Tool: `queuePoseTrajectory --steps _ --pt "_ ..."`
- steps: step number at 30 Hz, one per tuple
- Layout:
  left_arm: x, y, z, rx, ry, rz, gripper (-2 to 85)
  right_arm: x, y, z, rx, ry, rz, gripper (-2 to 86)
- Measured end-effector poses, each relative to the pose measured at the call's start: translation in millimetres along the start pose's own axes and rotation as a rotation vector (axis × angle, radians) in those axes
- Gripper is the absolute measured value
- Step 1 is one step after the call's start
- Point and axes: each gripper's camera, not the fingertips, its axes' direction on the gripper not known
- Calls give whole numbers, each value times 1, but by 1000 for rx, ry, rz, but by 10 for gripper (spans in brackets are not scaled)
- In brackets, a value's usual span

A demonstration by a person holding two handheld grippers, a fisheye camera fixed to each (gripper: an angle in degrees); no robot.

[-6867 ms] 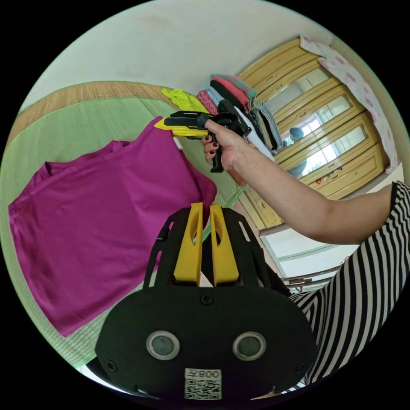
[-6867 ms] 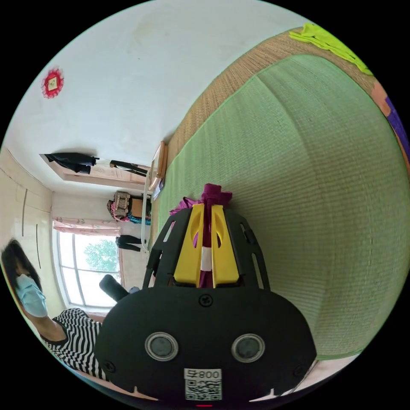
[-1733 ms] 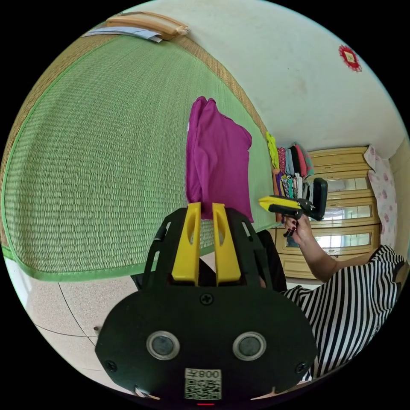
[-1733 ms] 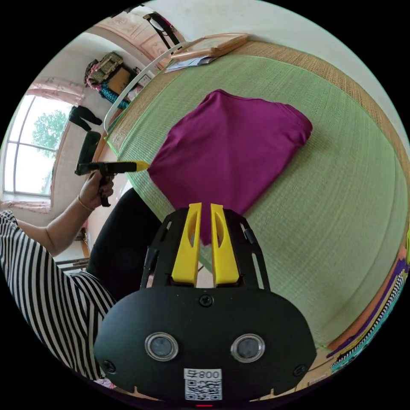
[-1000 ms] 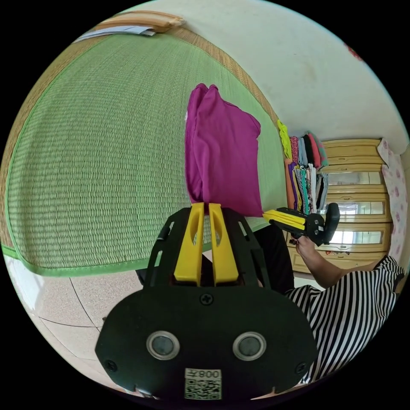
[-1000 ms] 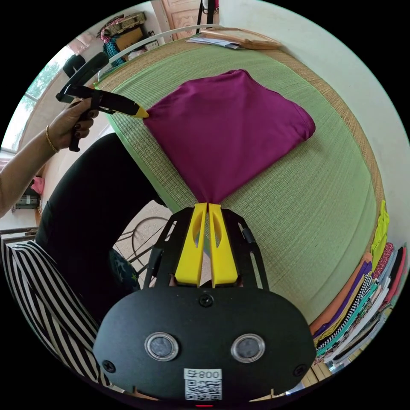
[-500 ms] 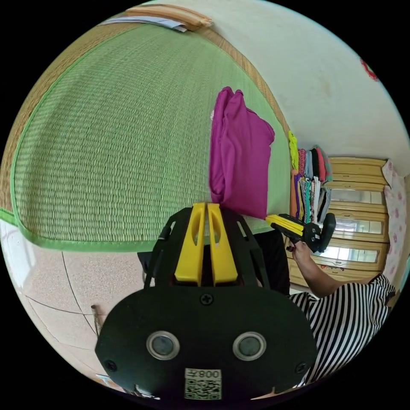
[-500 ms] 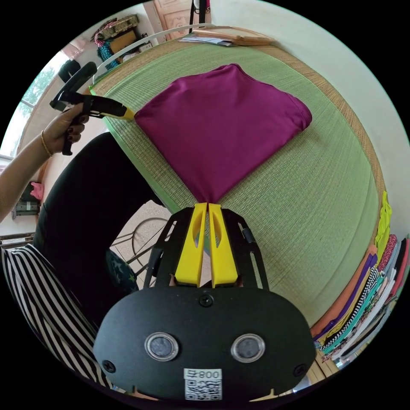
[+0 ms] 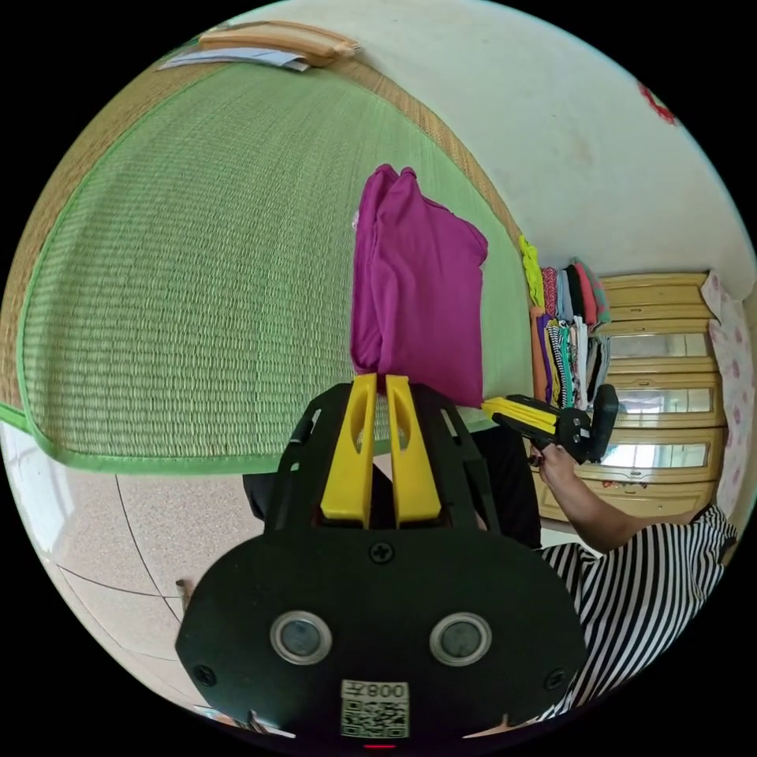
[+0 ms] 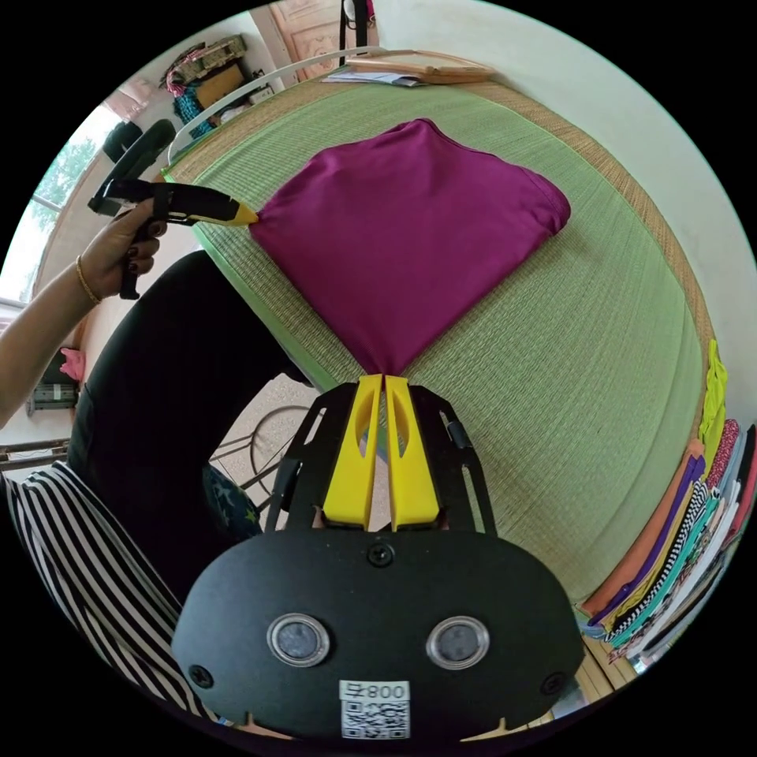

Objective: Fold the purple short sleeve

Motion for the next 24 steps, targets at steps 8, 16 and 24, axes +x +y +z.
queuePoseTrajectory --steps 8,16,24 --pt "65 33 89 -53 6 239 36 9 17 -17 23 -51 42 5" --pt "145 55 228 -207 -155 577 56 26 38 -41 45 -127 84 4" --pt "174 87 335 -275 -372 757 48 53 60 -65 79 -250 145 4"
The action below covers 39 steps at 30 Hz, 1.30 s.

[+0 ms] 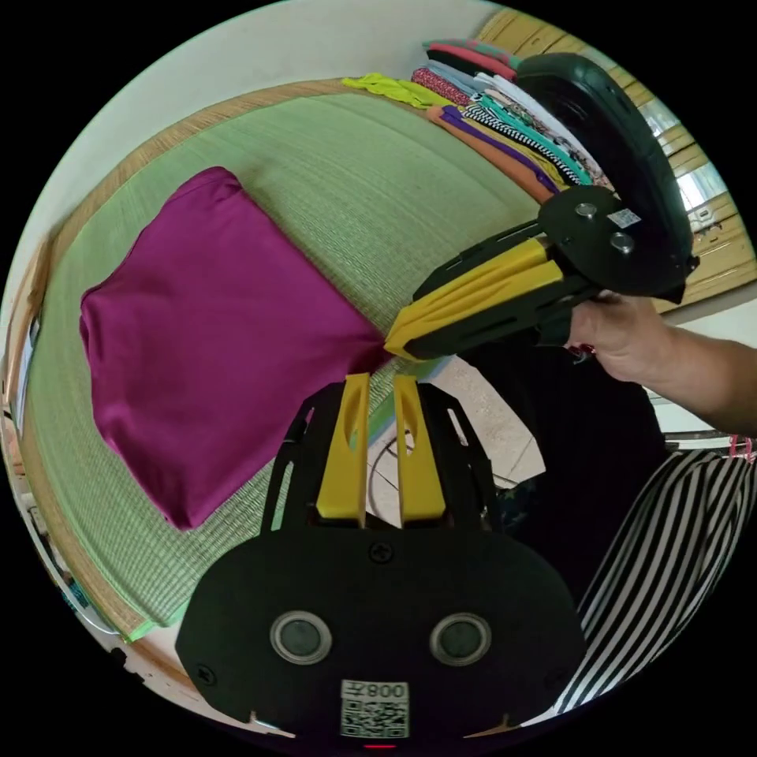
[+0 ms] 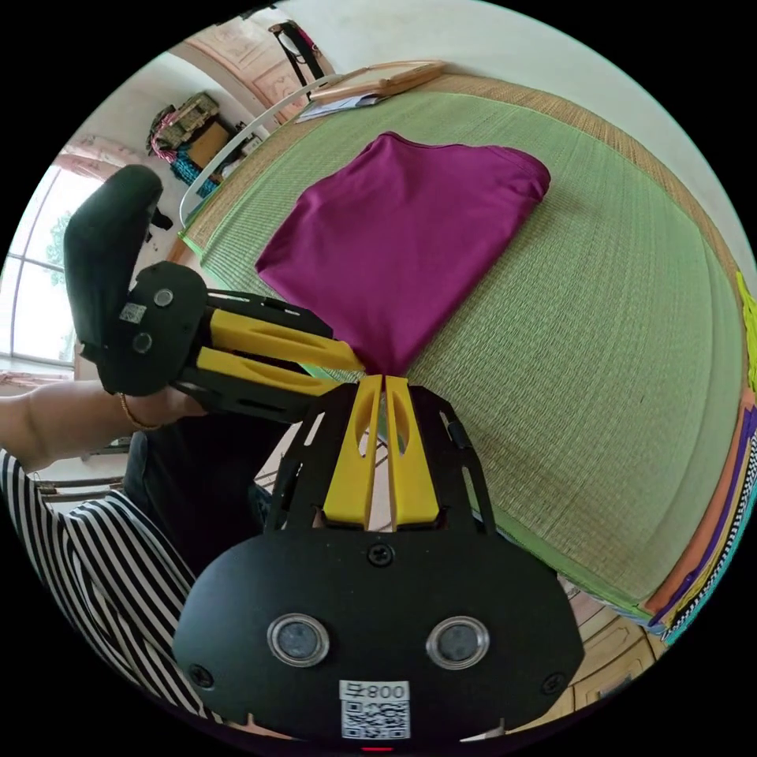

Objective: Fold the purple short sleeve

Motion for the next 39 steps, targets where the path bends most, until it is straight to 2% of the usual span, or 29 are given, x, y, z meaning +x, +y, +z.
queuePoseTrajectory --steps 9,18,25,32,39 --pt "34 -3 47 60 -34 -9 41 30 20 -37 37 -150 71 4" --pt "66 -13 108 5 -94 -8 32 44 35 -75 45 -196 78 4" --pt "85 1 109 143 -83 -41 42 57 45 -101 43 -214 84 5" --pt "99 -11 155 45 -127 0 42 68 52 -131 42 -224 78 2" --pt "100 -4 159 66 -107 -43 13 100 65 -164 56 -270 128 2"
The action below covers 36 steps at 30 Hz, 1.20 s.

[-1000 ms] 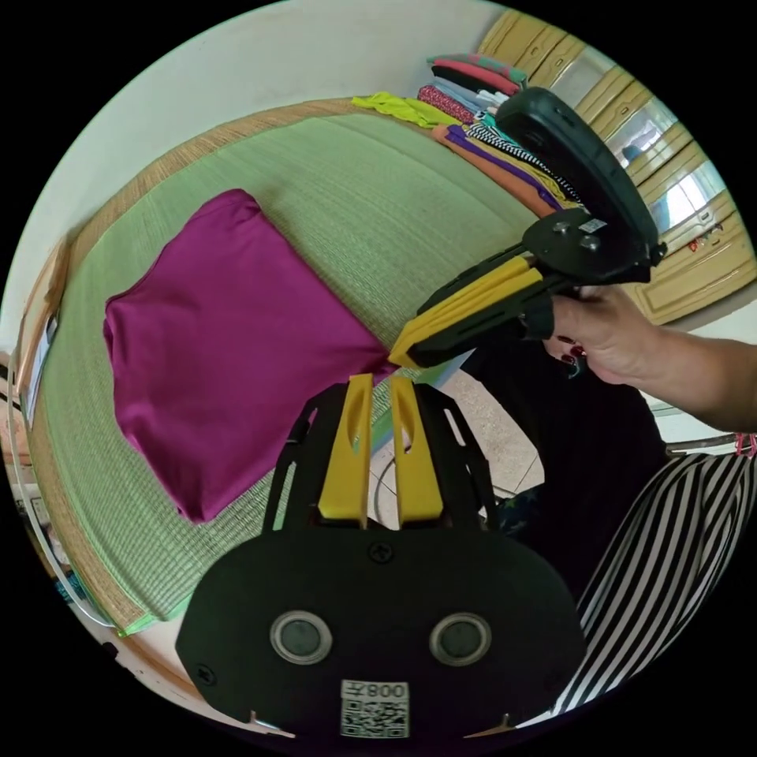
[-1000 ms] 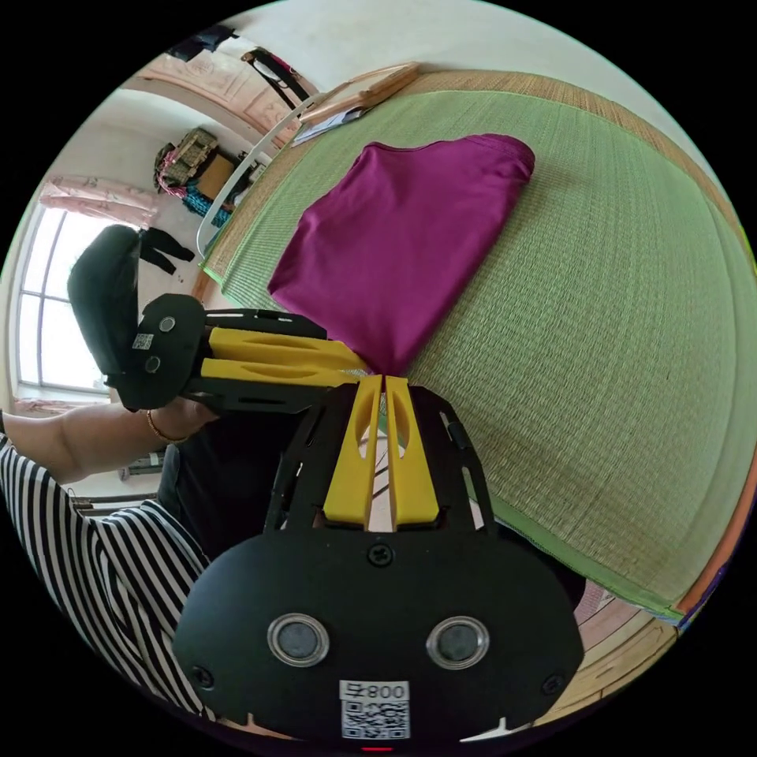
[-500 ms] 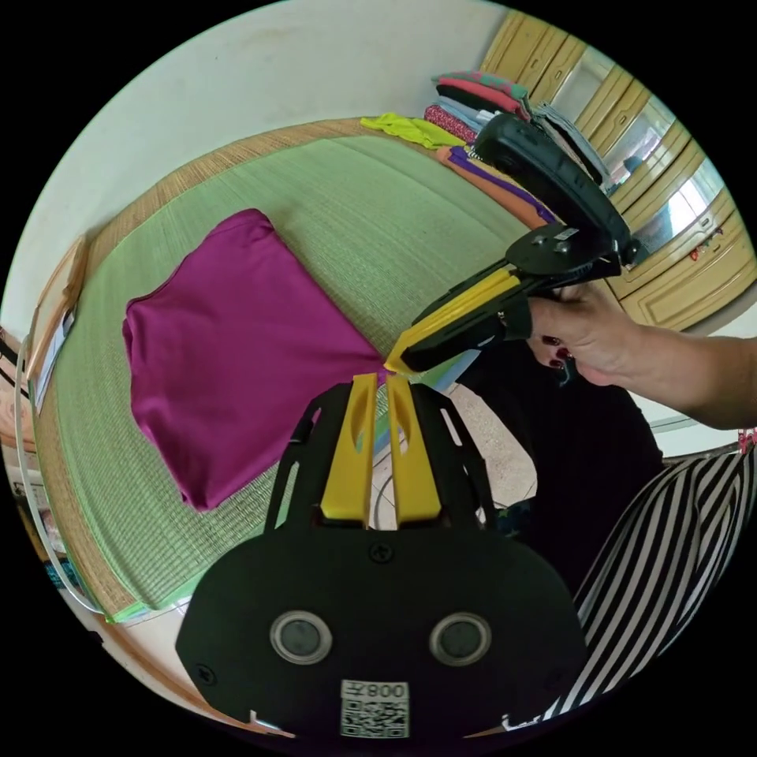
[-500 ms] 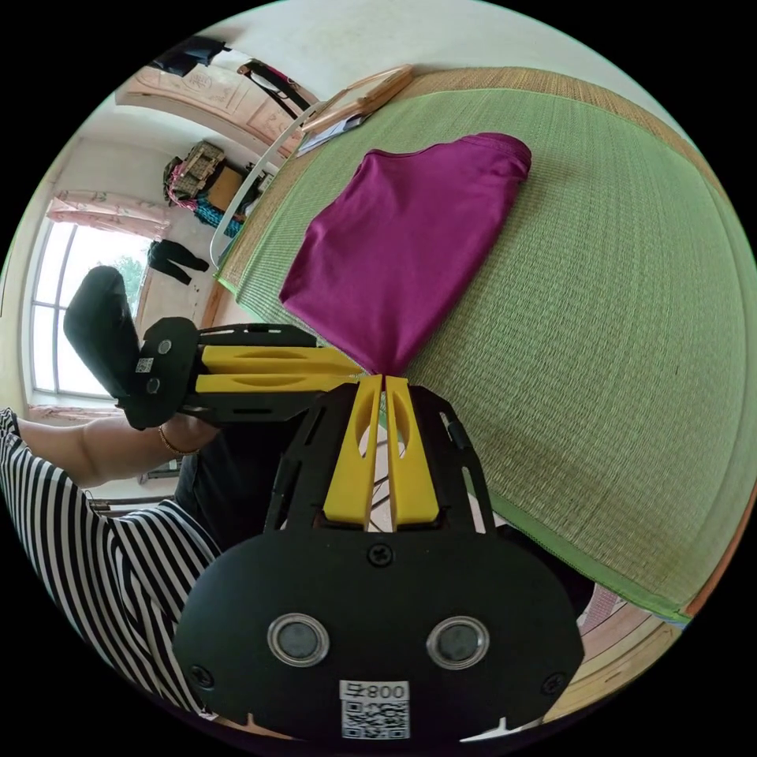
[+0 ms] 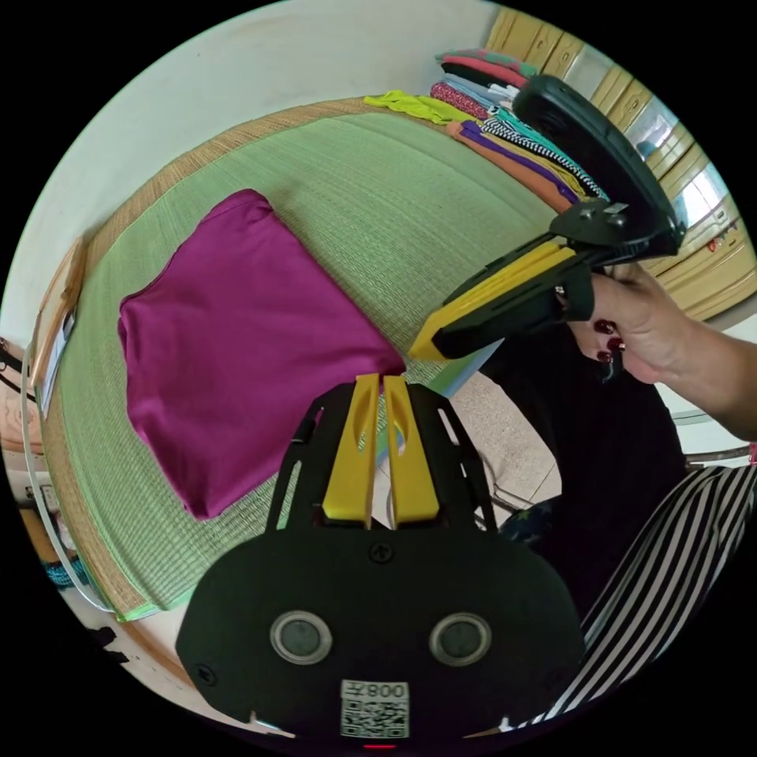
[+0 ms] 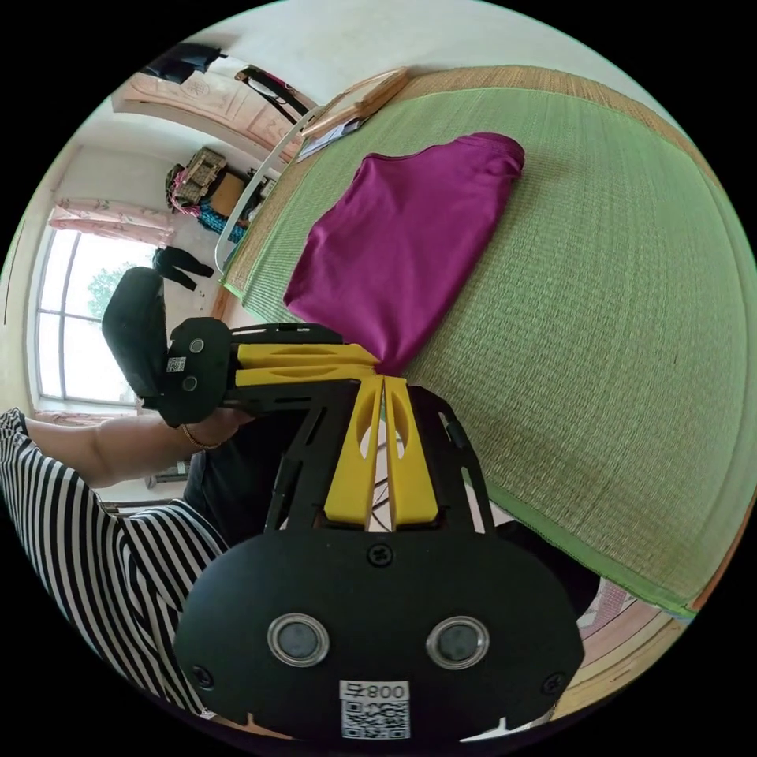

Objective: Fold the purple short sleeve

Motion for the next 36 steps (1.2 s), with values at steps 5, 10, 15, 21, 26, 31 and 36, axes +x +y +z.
queuePoseTrajectory --steps 5,10,15,21,26,31,36 --pt "-3 10 -12 45 38 -43 8 42 5 -23 22 -233 110 11" --pt "-1 17 -19 49 40 -43 8 88 11 -45 123 -486 259 36" --pt "0 24 -28 48 31 -36 7 113 9 -53 117 -591 334 60" --pt "-6 34 -48 57 35 -41 7 131 9 -58 97 -647 399 68" --pt "-15 46 -67 52 41 -46 8 141 9 -63 111 -702 432 62" --pt "-30 56 -92 62 59 -61 8 147 11 -71 127 -736 451 60" --pt "-44 66 -121 58 45 -43 7 150 13 -79 137 -731 462 65"
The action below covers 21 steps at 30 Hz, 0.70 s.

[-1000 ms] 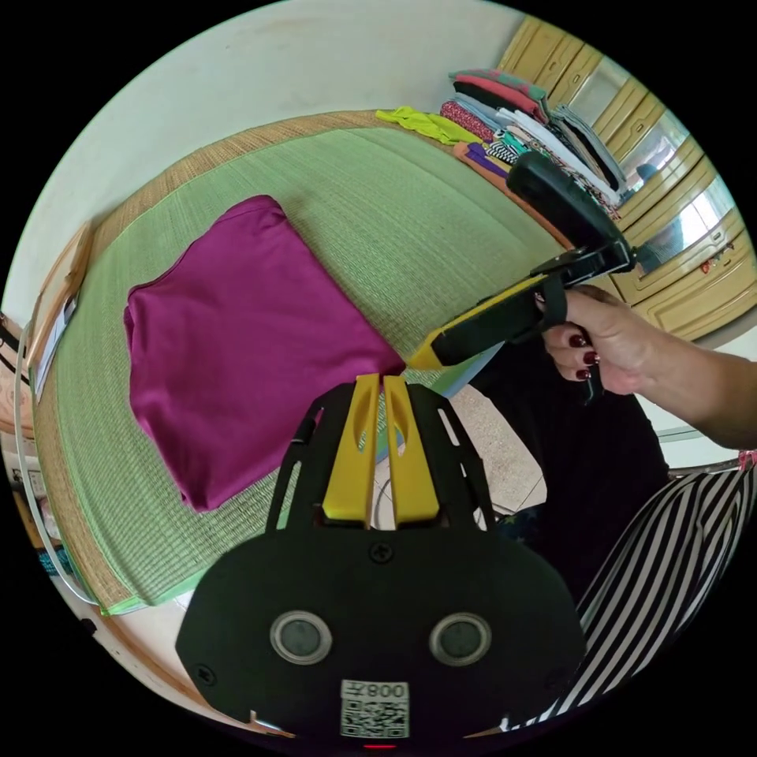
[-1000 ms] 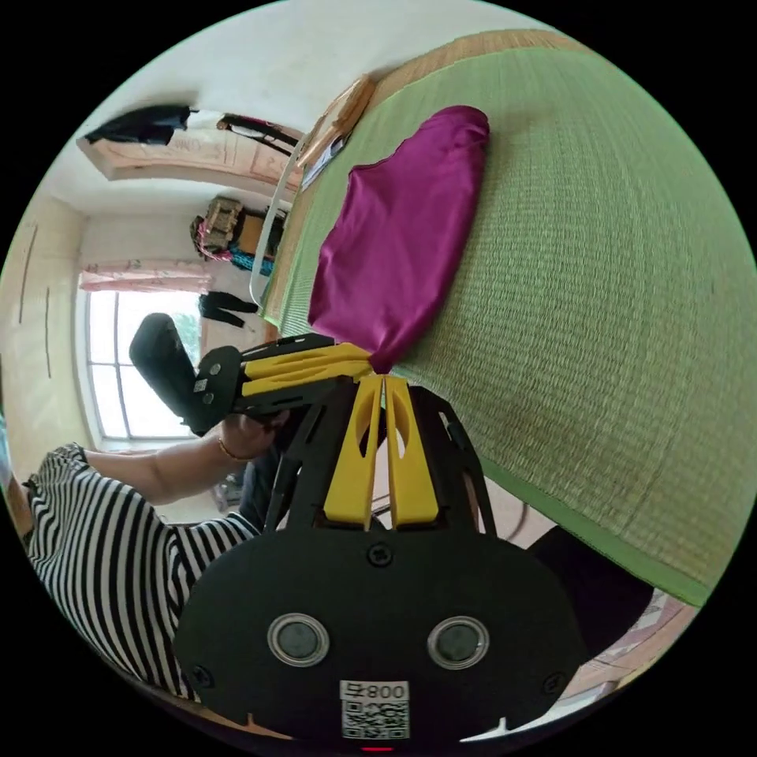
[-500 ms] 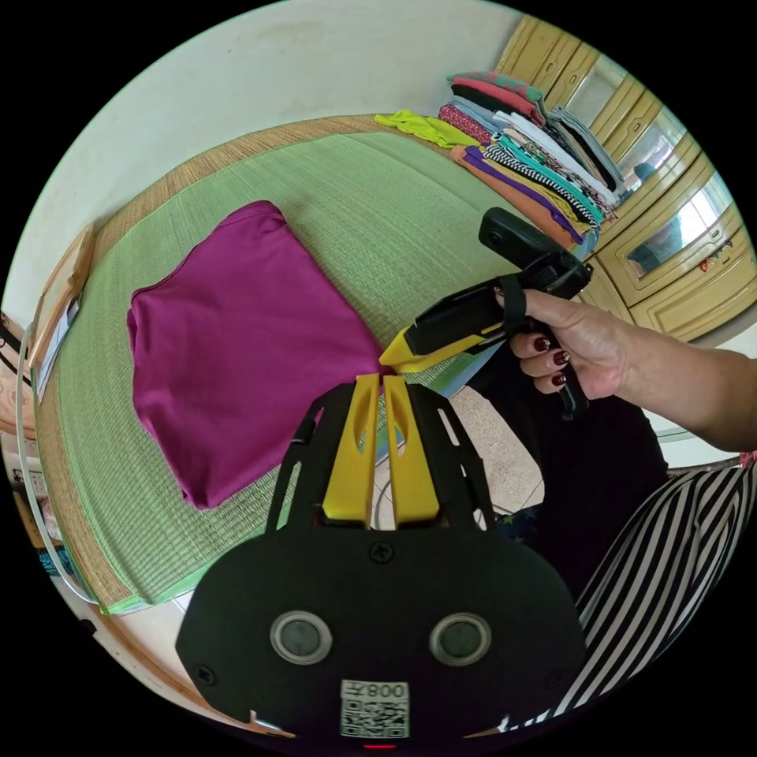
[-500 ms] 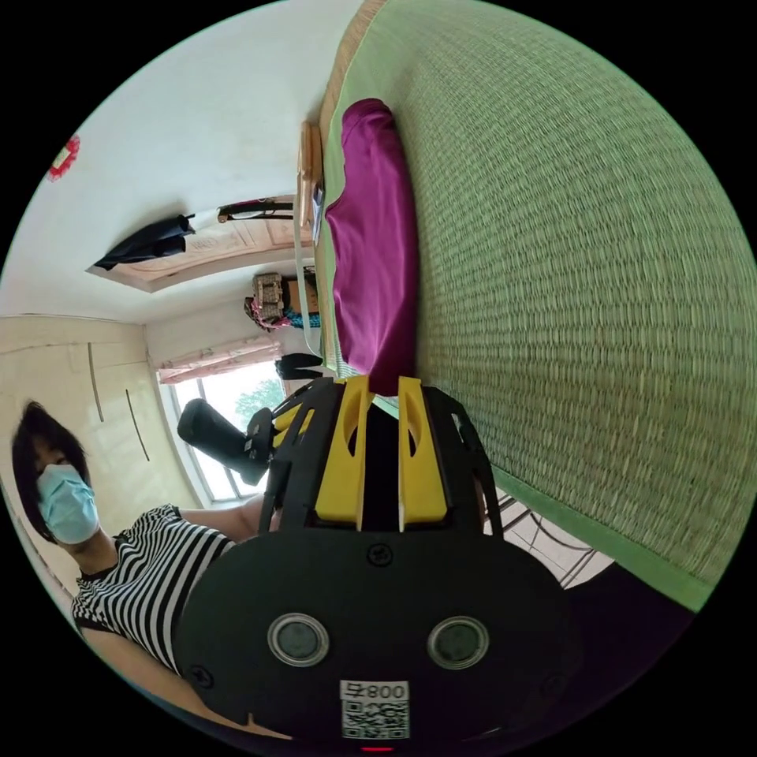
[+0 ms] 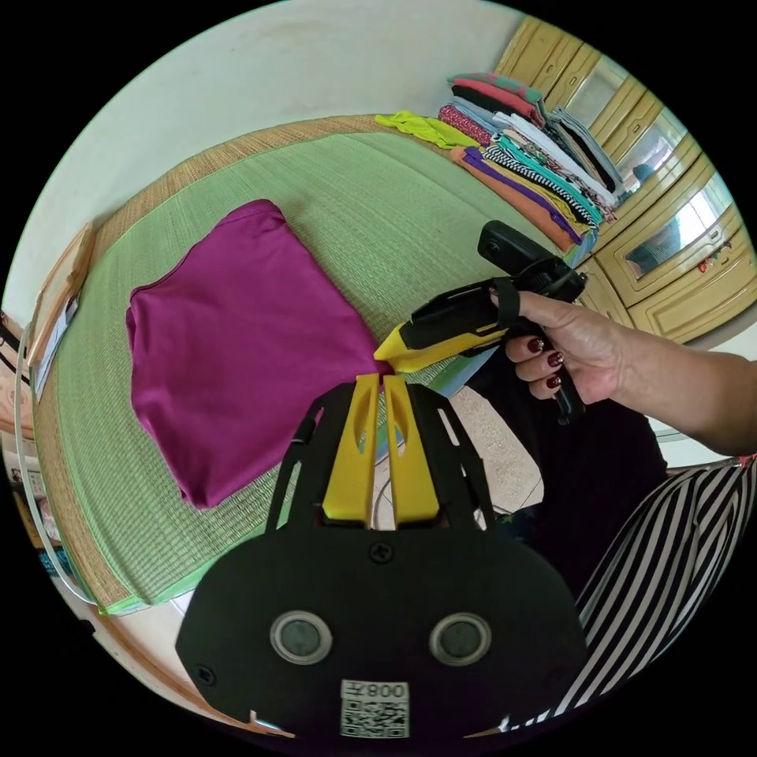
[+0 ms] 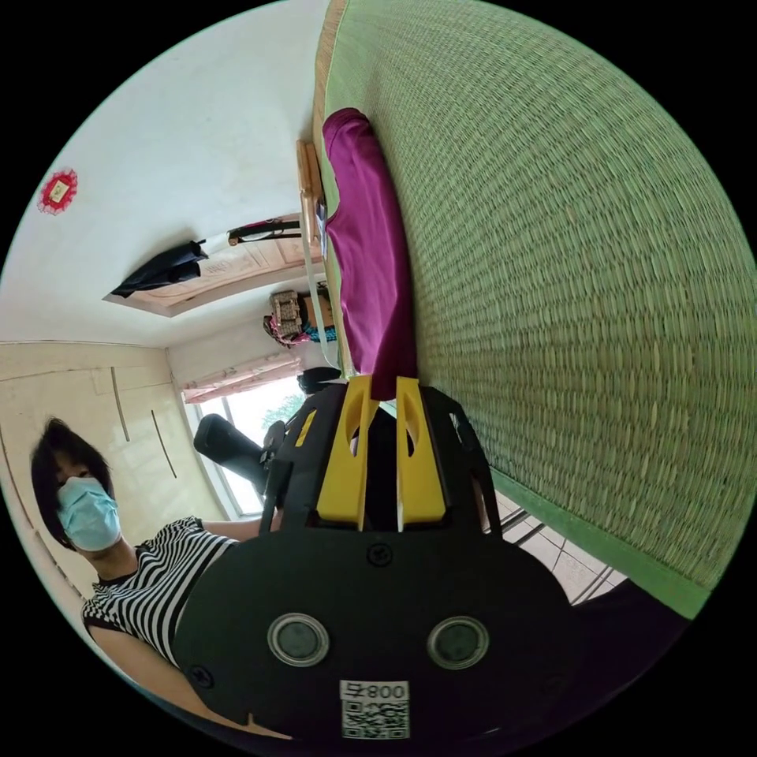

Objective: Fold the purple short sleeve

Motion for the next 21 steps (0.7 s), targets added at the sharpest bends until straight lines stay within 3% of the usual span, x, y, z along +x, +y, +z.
queuePoseTrajectory --steps 13,21 --pt "-71 22 -101 0 28 -22 7 -10 -1 10 -9 26 21 51" --pt "-180 70 -189 88 247 -317 5 -22 9 7 2 -19 17 24"
